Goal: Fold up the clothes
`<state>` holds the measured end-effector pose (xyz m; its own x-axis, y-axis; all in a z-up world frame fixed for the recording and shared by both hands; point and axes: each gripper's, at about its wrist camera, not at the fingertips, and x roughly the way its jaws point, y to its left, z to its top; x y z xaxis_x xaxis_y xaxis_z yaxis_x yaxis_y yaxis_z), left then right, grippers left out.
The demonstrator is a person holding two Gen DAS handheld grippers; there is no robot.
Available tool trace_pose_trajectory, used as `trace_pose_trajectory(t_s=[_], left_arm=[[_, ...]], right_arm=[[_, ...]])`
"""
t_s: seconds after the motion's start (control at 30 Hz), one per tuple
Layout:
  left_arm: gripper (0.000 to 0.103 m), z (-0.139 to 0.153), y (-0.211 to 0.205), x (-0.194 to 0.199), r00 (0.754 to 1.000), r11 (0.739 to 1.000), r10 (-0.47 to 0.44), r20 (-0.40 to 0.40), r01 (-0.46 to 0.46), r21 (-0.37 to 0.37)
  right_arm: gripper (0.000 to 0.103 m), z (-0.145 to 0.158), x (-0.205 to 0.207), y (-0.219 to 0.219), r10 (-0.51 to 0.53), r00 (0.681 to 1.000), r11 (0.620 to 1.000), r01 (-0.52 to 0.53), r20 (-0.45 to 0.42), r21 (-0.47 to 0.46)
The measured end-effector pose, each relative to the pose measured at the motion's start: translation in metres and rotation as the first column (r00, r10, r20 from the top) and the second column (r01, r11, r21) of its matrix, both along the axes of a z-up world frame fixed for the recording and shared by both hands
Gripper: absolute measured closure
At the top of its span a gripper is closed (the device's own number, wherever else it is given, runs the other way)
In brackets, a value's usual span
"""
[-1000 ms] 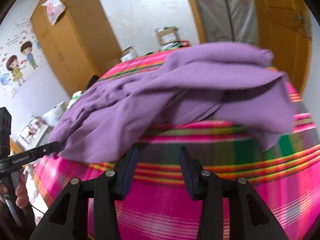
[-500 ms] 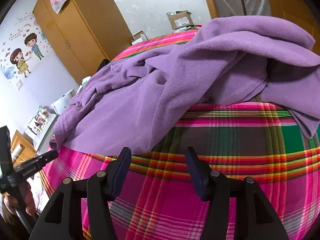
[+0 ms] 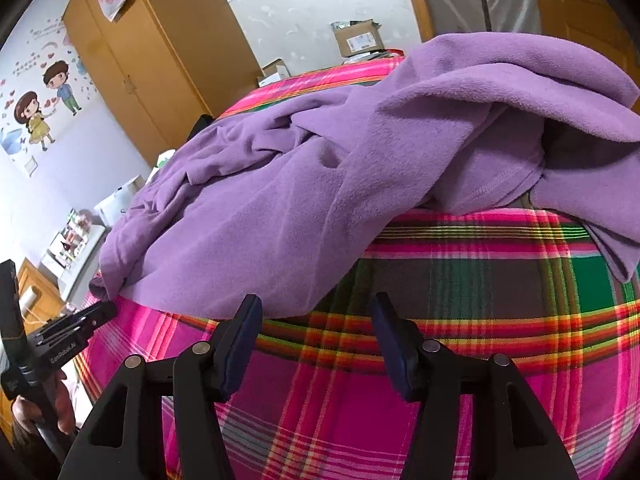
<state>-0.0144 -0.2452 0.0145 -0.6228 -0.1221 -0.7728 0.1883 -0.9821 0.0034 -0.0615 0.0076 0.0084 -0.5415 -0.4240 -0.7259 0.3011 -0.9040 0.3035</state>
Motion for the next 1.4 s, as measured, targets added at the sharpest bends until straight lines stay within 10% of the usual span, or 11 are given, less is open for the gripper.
trace_pose_trajectory(t_s=[0.43, 0.83, 1.07, 1.4], left_arm=[[0.080, 0.002, -0.007, -0.025, 0.999, 0.997, -0.030, 0.013, 0.031, -0.075], [0.085, 0.015, -0.051, -0.034, 0.997, 0.985, -0.001, -0.071, 0.014, 0.174], [0.084, 0.016, -0.043, -0.034, 0.997, 0.995, -0.044, -0.062, 0.049, 0.084], [0.082, 0.013, -0.061, -0.023, 0.995, 0.985, -0.039, -0.089, 0.053, 0.167]], right_arm=[[0.044, 0.000, 0.006, -0.017, 0.038, 0.999, 0.999, -0.037, -0.024, 0.019], [0.044, -0.002, -0.006, -0.015, -0.013, 0.999, 0.993, 0.016, 0.030, -0.116], [0.044, -0.001, -0.007, -0.015, -0.027, 0.999, 0.992, 0.031, 0.040, -0.126], [0.044, -0.002, -0.009, -0.015, -0.036, 0.999, 0.992, 0.040, 0.040, -0.123]])
